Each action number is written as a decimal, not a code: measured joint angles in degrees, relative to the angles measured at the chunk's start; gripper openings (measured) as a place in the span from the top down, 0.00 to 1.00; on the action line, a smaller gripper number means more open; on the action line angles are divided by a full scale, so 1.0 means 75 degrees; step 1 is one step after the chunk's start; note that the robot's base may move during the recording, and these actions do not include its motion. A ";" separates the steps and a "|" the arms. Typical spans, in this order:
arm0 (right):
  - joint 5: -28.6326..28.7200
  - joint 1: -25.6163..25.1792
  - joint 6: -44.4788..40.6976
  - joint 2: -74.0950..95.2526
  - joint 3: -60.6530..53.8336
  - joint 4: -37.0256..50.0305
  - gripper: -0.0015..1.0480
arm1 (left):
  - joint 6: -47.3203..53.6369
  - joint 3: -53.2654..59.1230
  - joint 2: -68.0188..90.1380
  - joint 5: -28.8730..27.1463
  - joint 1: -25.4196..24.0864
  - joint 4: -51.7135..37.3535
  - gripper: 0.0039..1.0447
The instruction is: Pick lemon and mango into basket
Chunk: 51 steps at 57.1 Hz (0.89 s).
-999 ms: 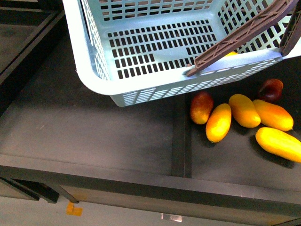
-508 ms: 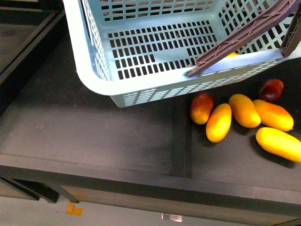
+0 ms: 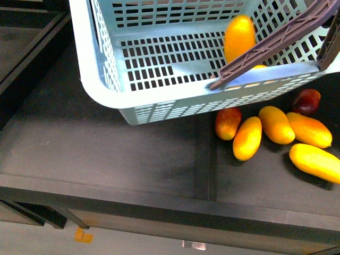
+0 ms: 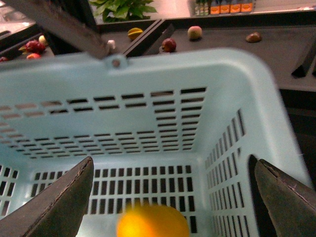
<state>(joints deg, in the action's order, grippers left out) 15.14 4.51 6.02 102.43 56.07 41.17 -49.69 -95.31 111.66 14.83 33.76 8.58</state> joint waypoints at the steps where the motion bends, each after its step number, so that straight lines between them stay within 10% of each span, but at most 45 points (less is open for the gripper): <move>1: 0.0035 -0.0093 0.0017 -0.0125 -0.0131 0.0052 0.09 | -0.0017 0.0000 0.0000 -0.0006 0.0000 0.0000 0.95; 17: -0.0866 -0.1859 -0.0434 -0.1684 -0.2646 0.1542 0.22 | 0.0032 0.0000 0.0000 -0.0117 -0.0029 0.0000 0.95; 42: -0.1384 -0.1288 -0.0749 -0.4118 -0.5528 0.2037 0.96 | 0.0012 0.0000 0.0000 -0.0079 0.0015 0.0000 0.95; 51: -0.1580 -0.1105 -0.0775 -0.4893 -0.6079 0.1792 0.98 | 0.0015 0.0000 0.0000 -0.0085 0.0015 0.0000 0.95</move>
<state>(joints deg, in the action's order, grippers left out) 3.29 -3.77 0.21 65.73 10.48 54.61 -49.58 -95.31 111.66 14.20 33.87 8.58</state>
